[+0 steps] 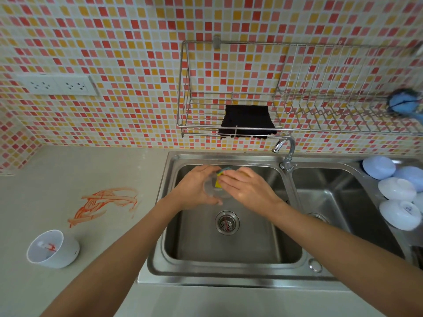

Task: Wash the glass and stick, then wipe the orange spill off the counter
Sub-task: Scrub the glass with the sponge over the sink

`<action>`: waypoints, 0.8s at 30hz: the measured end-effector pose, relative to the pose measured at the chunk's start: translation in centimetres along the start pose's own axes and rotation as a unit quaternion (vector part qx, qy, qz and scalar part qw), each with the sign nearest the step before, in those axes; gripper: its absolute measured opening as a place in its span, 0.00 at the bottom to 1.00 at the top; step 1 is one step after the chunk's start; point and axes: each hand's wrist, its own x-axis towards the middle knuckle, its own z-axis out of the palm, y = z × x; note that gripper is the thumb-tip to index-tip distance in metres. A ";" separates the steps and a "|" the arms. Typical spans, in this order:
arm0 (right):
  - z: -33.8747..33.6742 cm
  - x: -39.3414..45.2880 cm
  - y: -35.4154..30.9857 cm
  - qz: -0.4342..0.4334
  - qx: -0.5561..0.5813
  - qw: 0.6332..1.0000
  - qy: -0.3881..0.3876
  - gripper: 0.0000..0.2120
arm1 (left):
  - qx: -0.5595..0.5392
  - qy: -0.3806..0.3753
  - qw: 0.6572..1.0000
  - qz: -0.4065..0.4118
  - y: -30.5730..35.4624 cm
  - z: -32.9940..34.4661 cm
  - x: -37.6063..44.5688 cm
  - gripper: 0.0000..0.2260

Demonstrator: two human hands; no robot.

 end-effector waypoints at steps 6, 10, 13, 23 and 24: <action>0.5 -0.3 -1.1 0.050 0.078 0.994 -0.065 0.16 | 0.033 -0.002 0.999 0.011 -0.4 0.2 -0.1 0.36; 0.4 0.2 -1.3 0.116 0.098 0.987 -0.058 0.17 | 0.058 0.021 0.998 0.031 -0.7 -0.6 0.5 0.37; 0.8 0.0 -1.0 0.114 0.178 0.973 -0.098 0.16 | 0.059 0.006 0.998 0.018 -0.8 -0.9 0.4 0.36; 2.0 -0.1 -1.2 0.085 0.037 0.996 -0.007 0.10 | -0.014 0.022 0.999 -0.031 -1.5 -0.3 0.3 0.37; 2.0 0.0 -1.4 0.091 0.028 0.995 0.006 0.11 | -0.018 0.026 0.999 -0.040 -1.6 -0.1 0.2 0.37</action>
